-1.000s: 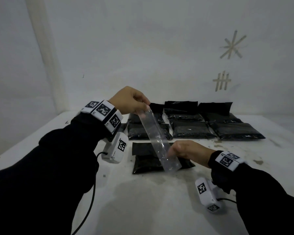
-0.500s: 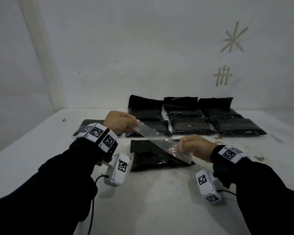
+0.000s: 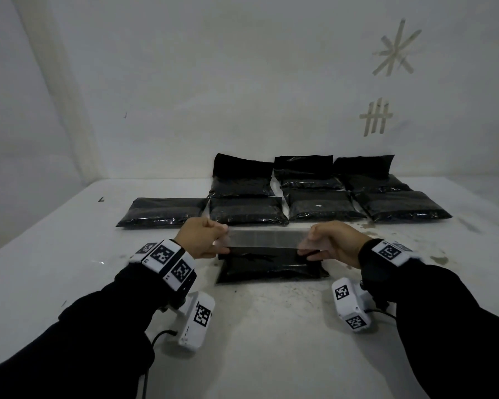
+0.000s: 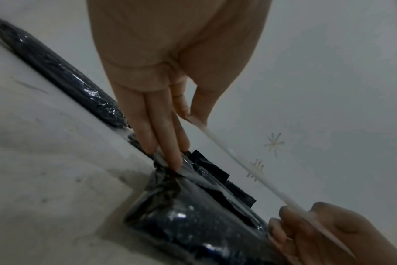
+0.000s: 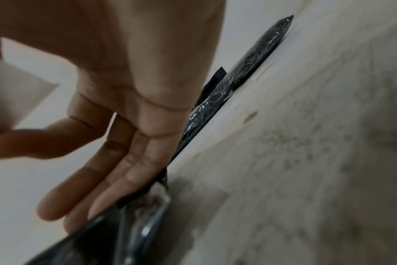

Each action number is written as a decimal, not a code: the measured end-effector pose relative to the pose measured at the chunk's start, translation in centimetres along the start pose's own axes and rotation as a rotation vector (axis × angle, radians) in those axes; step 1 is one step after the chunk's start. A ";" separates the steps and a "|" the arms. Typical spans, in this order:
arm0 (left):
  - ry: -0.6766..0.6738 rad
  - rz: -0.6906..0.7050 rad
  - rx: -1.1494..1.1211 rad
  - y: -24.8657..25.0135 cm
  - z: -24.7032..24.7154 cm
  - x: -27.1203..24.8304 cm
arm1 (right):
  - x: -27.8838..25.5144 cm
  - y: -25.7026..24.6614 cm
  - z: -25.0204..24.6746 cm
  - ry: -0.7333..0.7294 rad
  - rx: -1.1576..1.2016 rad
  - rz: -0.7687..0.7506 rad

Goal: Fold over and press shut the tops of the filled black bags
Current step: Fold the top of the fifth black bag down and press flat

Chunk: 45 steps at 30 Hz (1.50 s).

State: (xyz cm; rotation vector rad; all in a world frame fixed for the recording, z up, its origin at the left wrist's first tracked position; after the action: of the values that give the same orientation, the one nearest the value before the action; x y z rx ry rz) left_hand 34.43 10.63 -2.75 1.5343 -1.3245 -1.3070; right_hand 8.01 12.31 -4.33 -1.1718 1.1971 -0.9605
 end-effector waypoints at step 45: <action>0.085 0.009 0.358 -1.7 -0.5 0.9 | -0.5 0.1 -0.5 0.112 -0.494 0.014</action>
State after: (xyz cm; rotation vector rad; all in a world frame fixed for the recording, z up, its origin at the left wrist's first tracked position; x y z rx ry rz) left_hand 35.31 10.13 -4.47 1.7983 -1.5693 -1.0241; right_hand 7.47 12.73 -4.30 -1.5049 1.5873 -0.7449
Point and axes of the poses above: each hand's wrist, its own x-axis towards the middle knuckle, its own z-axis out of the palm, y = z × x, the point moved 2 cm from there along x, towards the middle knuckle, and after that the axes turned 3 degrees about -z, right-handed, at the moved point
